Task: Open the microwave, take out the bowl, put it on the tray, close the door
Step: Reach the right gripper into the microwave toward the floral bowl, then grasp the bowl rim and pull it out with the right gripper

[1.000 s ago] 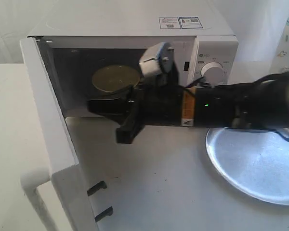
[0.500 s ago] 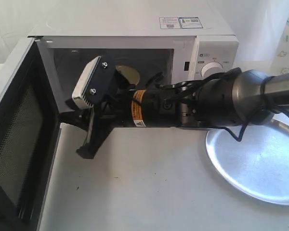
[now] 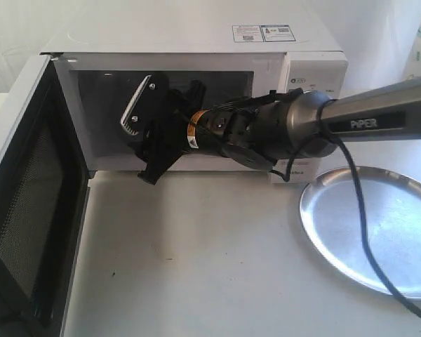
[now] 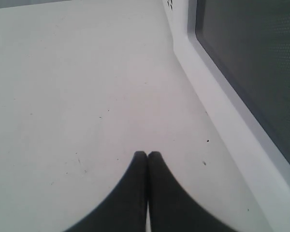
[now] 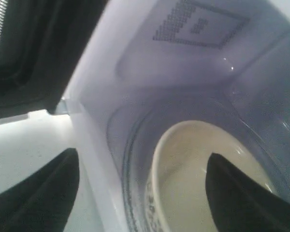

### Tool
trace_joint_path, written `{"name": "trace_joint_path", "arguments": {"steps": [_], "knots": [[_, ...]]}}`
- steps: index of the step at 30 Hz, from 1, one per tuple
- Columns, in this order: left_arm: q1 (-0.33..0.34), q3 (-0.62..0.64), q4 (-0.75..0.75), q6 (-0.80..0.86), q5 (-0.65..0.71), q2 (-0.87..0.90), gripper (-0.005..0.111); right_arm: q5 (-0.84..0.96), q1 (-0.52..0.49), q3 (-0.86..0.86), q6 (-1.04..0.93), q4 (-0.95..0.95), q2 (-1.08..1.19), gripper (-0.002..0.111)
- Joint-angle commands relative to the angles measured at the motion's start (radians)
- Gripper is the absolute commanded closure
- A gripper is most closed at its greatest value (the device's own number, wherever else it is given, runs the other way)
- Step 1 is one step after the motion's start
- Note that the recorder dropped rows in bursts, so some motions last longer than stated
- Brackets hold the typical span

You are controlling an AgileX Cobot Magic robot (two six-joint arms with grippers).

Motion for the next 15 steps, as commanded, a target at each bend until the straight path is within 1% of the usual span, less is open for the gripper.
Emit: {"name": "trace_joint_path", "arguments": {"steps": [1,3,4,5,6,7,8,9,10,15], "knots": [[-0.003,-0.003,-0.009,0.0,0.002,-0.002,0.107,0.028,-0.036,-0.099,-0.006,0.045,0.098,0.04],[-0.003,-0.003,-0.009,0.0,0.002,-0.002,0.107,0.077,-0.043,-0.148,-0.006,0.045,0.14,0.041],[-0.003,-0.003,-0.009,0.0,0.002,-0.002,0.107,0.107,-0.045,-0.168,-0.006,0.045,0.159,0.045],[-0.003,-0.003,-0.009,0.0,0.002,-0.002,0.107,0.12,-0.045,-0.181,-0.006,0.037,0.17,0.054],[-0.003,-0.003,-0.009,0.0,0.002,-0.002,0.107,0.12,-0.045,-0.184,-0.006,0.03,0.175,0.064],[-0.003,-0.003,-0.009,0.0,0.002,-0.002,0.107,0.108,-0.045,-0.186,-0.006,0.02,0.175,0.082],[-0.003,-0.003,-0.009,0.0,0.002,-0.002,0.107,0.1,-0.04,-0.186,-0.006,0.02,0.171,0.102],[-0.003,-0.003,-0.009,0.0,0.002,-0.002,0.107,0.1,-0.035,-0.186,-0.006,0.02,0.162,0.107],[-0.003,-0.003,-0.009,0.0,0.002,-0.002,0.107,0.104,-0.028,-0.186,-0.006,0.02,0.15,0.108],[-0.003,-0.003,-0.009,0.0,0.002,-0.002,0.107,0.207,0.028,-0.144,0.005,0.022,0.051,0.108]]}}
